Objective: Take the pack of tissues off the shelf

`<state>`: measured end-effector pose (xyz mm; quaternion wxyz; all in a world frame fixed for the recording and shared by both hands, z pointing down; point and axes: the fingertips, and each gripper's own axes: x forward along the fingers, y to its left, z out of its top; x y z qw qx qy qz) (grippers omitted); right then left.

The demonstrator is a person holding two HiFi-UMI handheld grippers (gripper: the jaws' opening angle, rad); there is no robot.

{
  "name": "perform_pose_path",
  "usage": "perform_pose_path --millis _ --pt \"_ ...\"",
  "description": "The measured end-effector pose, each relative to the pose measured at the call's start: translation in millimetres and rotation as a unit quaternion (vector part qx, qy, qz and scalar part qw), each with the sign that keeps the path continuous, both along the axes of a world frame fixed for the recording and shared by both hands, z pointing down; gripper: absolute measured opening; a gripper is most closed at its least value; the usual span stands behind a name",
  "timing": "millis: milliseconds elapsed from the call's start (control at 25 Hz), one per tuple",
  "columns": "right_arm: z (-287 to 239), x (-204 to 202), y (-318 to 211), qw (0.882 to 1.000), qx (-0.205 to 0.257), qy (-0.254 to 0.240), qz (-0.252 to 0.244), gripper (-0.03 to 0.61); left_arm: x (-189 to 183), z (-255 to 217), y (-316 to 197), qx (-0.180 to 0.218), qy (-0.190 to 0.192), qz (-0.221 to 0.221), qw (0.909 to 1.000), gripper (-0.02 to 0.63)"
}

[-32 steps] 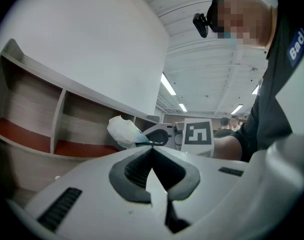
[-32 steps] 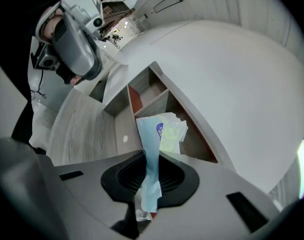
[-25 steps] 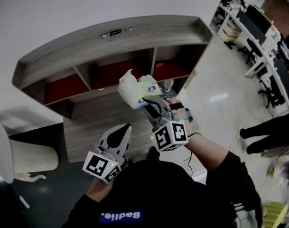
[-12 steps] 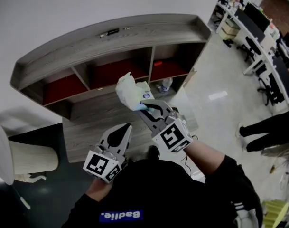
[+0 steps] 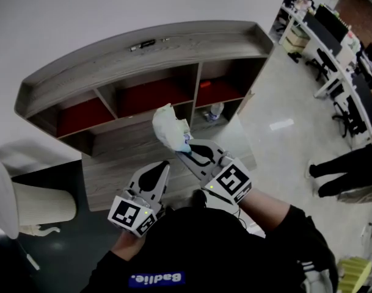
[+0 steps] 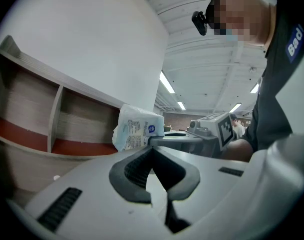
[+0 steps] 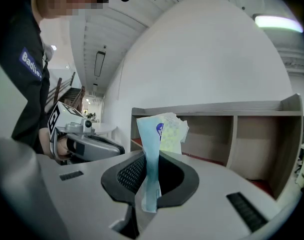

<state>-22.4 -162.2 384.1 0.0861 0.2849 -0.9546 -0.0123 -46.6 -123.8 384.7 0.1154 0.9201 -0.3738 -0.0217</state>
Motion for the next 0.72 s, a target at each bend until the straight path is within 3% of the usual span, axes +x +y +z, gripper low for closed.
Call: perform_pose_path --millis 720 --pt "-3.0 0.3 3.7 1.000 -0.009 -0.013 0.003 0.058 -5.4 -4.6 -3.6 0.004 -0.003 0.001 1.0000 -0.002"
